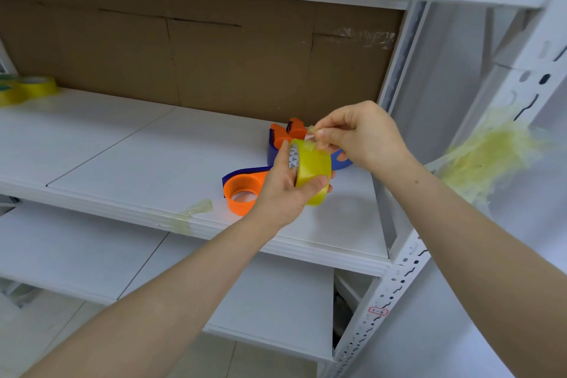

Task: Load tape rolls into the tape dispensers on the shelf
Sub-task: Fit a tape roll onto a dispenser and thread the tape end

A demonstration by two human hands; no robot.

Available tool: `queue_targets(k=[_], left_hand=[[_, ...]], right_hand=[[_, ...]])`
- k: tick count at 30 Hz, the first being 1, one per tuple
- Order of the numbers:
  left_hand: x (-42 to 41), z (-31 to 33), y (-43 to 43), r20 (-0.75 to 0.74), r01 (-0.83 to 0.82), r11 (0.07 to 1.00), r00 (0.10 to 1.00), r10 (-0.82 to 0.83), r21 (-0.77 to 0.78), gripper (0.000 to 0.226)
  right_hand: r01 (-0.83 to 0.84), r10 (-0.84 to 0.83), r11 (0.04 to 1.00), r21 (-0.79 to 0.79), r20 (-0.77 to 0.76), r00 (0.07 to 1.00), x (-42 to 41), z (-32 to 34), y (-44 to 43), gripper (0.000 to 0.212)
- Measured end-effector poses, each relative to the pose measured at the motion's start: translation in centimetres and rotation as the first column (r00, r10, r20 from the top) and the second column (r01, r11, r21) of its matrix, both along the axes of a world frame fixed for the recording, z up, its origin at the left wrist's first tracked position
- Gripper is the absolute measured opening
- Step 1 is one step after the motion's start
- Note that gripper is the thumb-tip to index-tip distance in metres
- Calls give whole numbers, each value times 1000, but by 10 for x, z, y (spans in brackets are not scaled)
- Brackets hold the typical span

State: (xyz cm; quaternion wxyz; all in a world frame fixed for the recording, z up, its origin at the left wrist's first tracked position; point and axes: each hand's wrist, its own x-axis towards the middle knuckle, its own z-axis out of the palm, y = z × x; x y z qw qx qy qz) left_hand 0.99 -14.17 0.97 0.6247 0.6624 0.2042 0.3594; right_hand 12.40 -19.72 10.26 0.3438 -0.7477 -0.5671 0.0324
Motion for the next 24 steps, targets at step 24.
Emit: queue_targets(k=[24], left_hand=[[-10, 11, 2, 113, 4, 999, 994, 2, -49, 62]], right_hand=[[-95, 93, 995, 34, 69, 993, -8, 7, -12, 13]])
